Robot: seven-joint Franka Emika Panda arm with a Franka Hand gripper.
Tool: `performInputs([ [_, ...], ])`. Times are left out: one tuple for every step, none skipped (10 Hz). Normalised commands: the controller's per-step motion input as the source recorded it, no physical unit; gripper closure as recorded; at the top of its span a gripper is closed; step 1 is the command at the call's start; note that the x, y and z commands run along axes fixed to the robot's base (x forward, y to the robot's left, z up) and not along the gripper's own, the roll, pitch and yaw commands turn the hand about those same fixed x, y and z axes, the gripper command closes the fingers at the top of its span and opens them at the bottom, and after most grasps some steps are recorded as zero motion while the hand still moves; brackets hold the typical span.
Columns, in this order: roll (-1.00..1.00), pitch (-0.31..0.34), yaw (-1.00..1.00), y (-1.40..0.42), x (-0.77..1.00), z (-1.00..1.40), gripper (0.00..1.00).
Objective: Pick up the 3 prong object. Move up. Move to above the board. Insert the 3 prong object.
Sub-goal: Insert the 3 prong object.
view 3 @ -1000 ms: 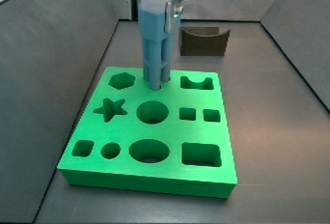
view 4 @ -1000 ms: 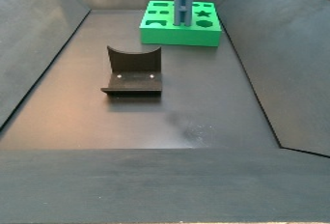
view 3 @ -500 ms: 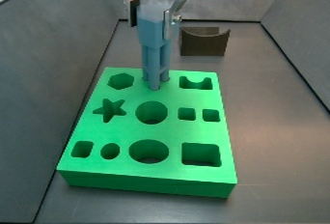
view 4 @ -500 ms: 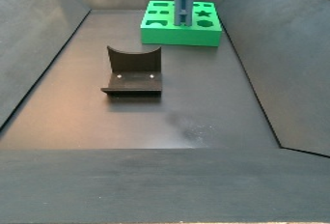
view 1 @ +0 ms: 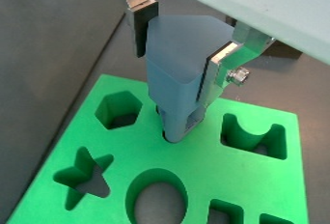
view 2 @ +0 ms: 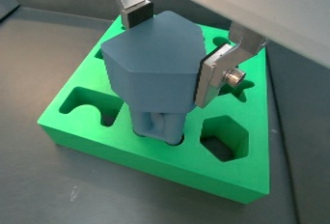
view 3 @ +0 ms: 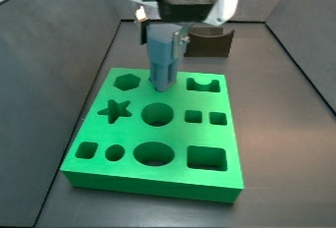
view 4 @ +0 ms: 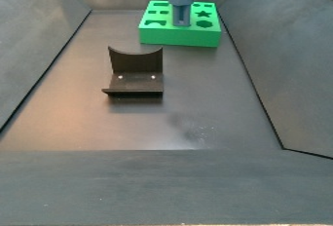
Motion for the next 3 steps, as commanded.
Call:
performInputs([
  [0.13, -0.059, 0.0, 0.0, 0.0, -0.94, 1.0],
  [-0.01, 0.0, 0.0, 0.0, 0.0, 0.0, 1.0],
  [0.0, 0.0, 0.0, 0.0, 0.0, 0.0, 1.0],
])
